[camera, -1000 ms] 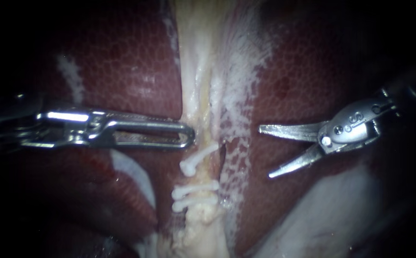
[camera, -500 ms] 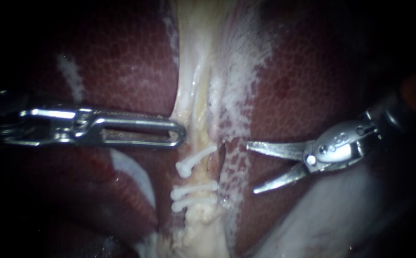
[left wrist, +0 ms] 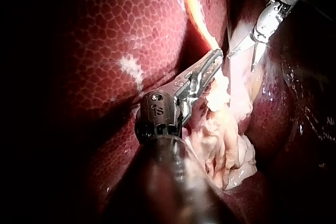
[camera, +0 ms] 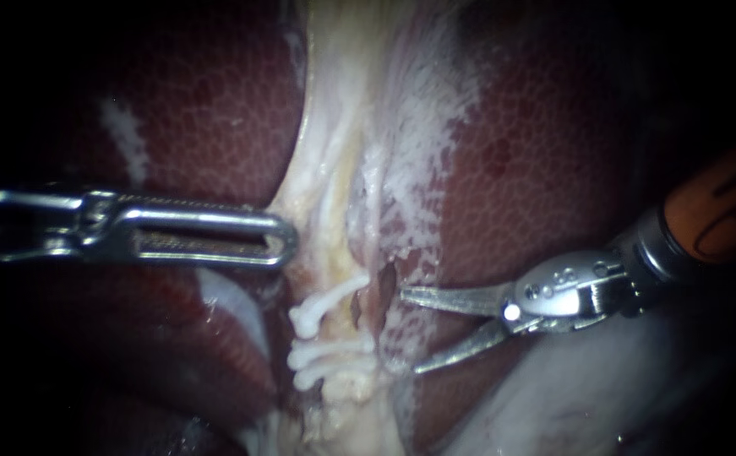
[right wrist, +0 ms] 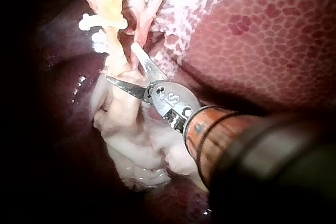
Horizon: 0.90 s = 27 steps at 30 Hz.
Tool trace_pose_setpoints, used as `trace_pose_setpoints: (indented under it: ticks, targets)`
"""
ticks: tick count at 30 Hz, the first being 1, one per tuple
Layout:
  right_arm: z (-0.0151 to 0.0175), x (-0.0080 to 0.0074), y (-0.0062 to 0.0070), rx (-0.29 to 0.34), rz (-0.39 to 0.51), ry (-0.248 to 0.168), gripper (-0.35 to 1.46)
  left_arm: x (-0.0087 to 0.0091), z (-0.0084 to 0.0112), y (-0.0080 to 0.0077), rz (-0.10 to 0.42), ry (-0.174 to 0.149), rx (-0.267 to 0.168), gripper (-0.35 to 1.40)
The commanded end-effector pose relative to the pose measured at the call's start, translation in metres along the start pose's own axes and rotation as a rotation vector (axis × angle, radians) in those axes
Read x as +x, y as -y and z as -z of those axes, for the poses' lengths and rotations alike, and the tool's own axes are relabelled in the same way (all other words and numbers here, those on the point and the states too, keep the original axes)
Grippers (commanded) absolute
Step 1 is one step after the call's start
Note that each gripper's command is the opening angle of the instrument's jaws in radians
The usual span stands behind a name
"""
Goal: Go to the cutting position left tube
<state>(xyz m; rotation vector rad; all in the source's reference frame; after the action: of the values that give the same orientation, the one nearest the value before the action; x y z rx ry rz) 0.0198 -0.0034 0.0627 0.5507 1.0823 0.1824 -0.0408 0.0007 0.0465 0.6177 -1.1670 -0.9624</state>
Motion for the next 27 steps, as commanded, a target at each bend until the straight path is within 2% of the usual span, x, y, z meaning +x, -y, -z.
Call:
trace_pose_setpoints:
  ticks: [1, 15, 19, 27]
  targets:
    - [-0.0002, 0.0000, 0.0000, 0.007, -0.007, 0.004, 1.15, -0.0001, 0.0001, 0.0001, 0.000, 0.001, 0.000, -0.35]
    - [-0.0039, 0.0010, -0.0009, 0.093, -0.037, 0.003, 0.97, -0.0004, 0.0007, 0.0008, -0.004, 0.006, 0.002, -0.35]
    - [-0.0044, 0.0013, -0.0011, 0.098, -0.033, 0.002, 0.89, -0.0004, 0.0008, 0.0009, -0.004, 0.006, 0.003, -0.35]
    - [-0.0055, 0.0017, -0.0016, 0.093, -0.035, 0.002, 0.90, -0.0004, 0.0008, 0.0009, -0.004, 0.006, 0.003, -0.35]
